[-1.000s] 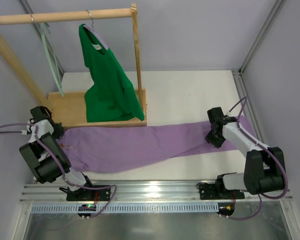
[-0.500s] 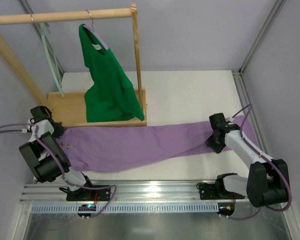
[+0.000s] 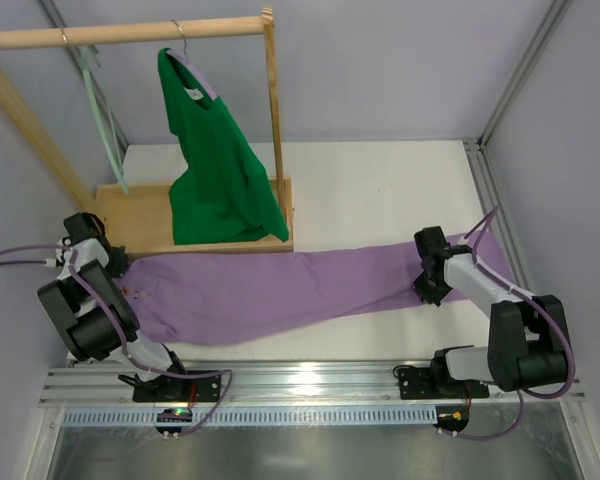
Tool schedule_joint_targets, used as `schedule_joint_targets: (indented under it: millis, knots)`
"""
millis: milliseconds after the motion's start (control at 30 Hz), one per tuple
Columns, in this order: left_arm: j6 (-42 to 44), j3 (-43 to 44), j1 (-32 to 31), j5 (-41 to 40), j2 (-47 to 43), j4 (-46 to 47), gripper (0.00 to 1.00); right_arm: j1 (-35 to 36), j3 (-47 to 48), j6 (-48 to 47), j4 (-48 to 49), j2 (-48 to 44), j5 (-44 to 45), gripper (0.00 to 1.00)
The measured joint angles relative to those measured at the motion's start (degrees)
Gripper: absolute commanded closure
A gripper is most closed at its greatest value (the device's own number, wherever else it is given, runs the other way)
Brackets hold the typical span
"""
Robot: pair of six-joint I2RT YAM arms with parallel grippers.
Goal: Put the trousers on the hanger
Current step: Fold the trousers
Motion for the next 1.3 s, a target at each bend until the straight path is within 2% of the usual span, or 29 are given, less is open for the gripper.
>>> schedule_joint_targets:
  millis: [533, 667, 700, 767, 800, 933, 1067, 1300]
  knots:
    - [0.6, 1.5, -0.3, -3.0, 1.0, -2.7, 1.00, -6.7, -4.9, 2.9, 0.0, -6.4, 5.2, 0.96]
    - [0.5, 1.5, -0.3, -3.0, 1.0, -2.7, 0.99, -6.9, -5.6, -1.3, 1.8, -7.7, 3.0, 0.96]
    - [0.3, 1.5, -0.3, -2.9, 0.9, -2.6, 0.99, -7.0, -5.7, -3.1, 2.7, -8.2, 1.5, 0.88]
    - [-0.4, 1.4, -0.3, -2.7, 0.6, -2.5, 1.00, -7.0, -5.9, -6.0, 4.1, -9.9, -2.1, 0.78]
    - [-0.8, 1.1, -0.3, -2.6, 0.1, -2.1, 1.00, -7.0, -5.9, -7.5, 4.7, -11.5, -4.1, 0.70]
    - [-2.9, -2.0, -0.2, -2.5, -3.5, 1.0, 0.99, -7.0, -5.7, -12.1, 7.3, -17.7, -10.8, 0.58]
    - [-4.5, -2.5, -0.2, -2.0, -4.0, 2.0, 1.00, -7.0, -3.8, -15.4, 9.8, -16.9, -16.7, 0.55]
    - [-5.4, -2.4, -0.2, -2.3, -2.9, 1.9, 0.99, -2.8, 7.6, -19.6, 14.2, -4.2, -22.7, 0.51]
